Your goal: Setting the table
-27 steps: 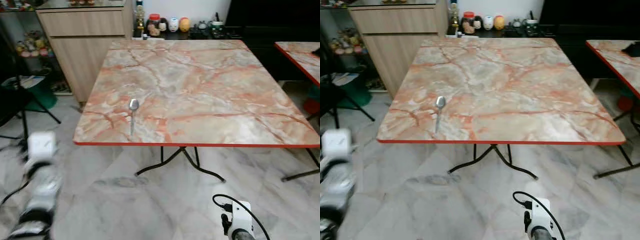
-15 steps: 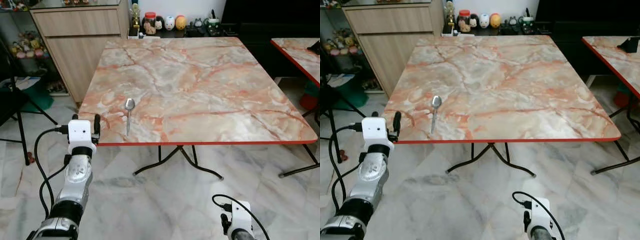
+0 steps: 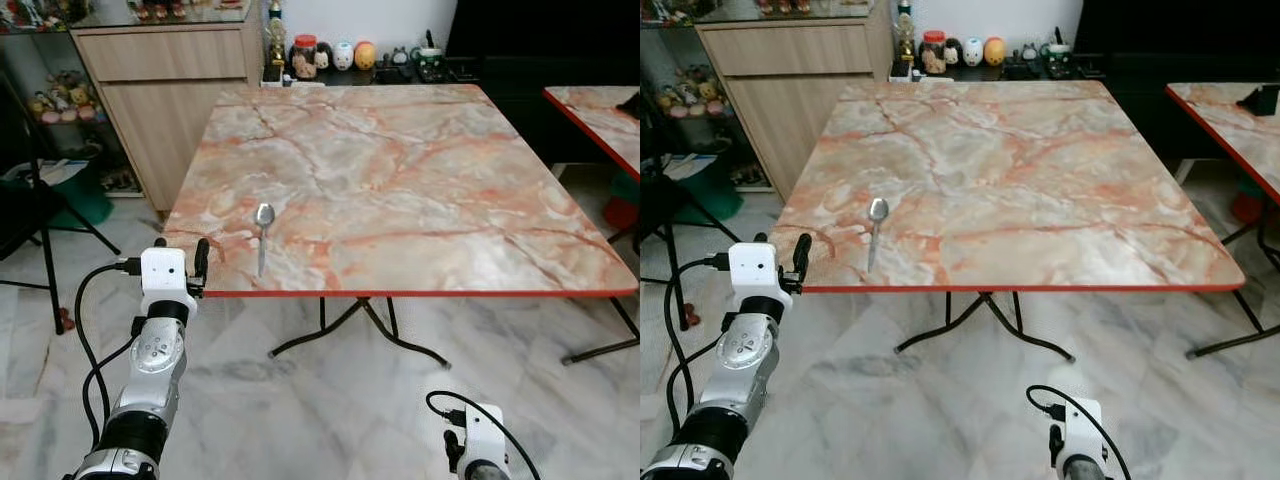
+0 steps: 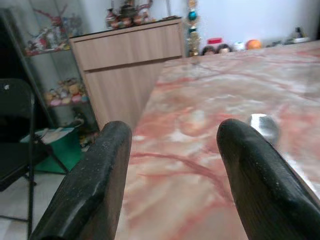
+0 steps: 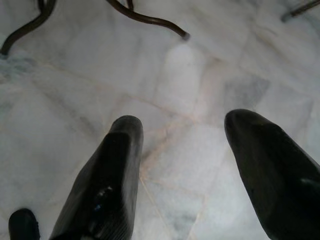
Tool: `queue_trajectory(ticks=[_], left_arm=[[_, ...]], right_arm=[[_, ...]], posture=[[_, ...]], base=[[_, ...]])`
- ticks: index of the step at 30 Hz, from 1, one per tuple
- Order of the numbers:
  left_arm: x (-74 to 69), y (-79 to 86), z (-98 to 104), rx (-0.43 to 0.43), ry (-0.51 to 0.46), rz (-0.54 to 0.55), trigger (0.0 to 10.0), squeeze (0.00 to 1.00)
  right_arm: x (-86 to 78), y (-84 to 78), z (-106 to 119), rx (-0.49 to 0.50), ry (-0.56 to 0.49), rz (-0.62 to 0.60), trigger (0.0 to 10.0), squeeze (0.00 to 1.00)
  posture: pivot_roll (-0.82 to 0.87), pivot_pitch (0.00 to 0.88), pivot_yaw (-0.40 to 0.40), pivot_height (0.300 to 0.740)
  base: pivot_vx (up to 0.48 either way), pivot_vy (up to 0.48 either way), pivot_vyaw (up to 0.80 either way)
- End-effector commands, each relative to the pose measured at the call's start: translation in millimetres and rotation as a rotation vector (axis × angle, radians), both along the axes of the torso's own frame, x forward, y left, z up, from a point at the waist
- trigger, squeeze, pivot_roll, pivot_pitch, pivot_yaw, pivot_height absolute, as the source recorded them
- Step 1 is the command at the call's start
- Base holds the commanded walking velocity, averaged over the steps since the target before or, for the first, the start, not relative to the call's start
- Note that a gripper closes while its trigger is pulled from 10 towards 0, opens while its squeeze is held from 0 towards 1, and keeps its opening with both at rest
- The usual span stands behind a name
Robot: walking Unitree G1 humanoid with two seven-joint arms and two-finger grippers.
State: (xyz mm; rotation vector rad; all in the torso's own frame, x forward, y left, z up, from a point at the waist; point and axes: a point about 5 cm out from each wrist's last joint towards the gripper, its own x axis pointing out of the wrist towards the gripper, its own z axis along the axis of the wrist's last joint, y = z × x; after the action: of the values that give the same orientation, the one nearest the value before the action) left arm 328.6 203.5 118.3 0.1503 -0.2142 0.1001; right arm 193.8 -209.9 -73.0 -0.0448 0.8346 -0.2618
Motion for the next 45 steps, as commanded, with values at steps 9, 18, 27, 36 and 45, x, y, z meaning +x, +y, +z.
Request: queue_trajectory(ticks=[9,18,27,36,45], left_arm=[[1.1,1.5,4.2,-0.012,-0.001,-0.001,10.0,0.0],[4.7,1.2,11.6,-0.031,0.003,-0.037,10.0,0.0],[-0.3,3.2,26.3,-0.014,0.055,-0.09,10.0,0.0],[0.4,-12.6,37.2,-0.023,0.133,-0.147,10.0,0.53],[2.8,-40.9,43.1,0.074,0.316,-0.227,10.0,1.0]], right_arm=[[-0.4,0.7,-0.3,-0.003,0.003,-0.001,10.0,0.0],[-0.9,3.3,-1.1,0.002,0.006,0.006,10.0,0.0],[-4.5,3.4,-3.0,0.0,0.016,0.007,10.0,0.0],[-8.3,4.9,-5.4,-0.004,0.039,0.015,10.0,0.0],[-8.7,3.5,-5.3,-0.005,0.037,0.006,10.0,0.0]], posture=[[0.06,0.046,-0.006,0.74],[0.07,0.049,-0.006,0.74],[0.07,0.051,-0.003,0.74],[0.07,0.057,0.005,0.74],[0.07,0.055,0.011,0.74]], base=[[0.357,0.0,0.0],[0.0,0.0,0.0],[0.0,0.0,0.0],[0.0,0.0,0.0],[0.0,0.0,0.0]])
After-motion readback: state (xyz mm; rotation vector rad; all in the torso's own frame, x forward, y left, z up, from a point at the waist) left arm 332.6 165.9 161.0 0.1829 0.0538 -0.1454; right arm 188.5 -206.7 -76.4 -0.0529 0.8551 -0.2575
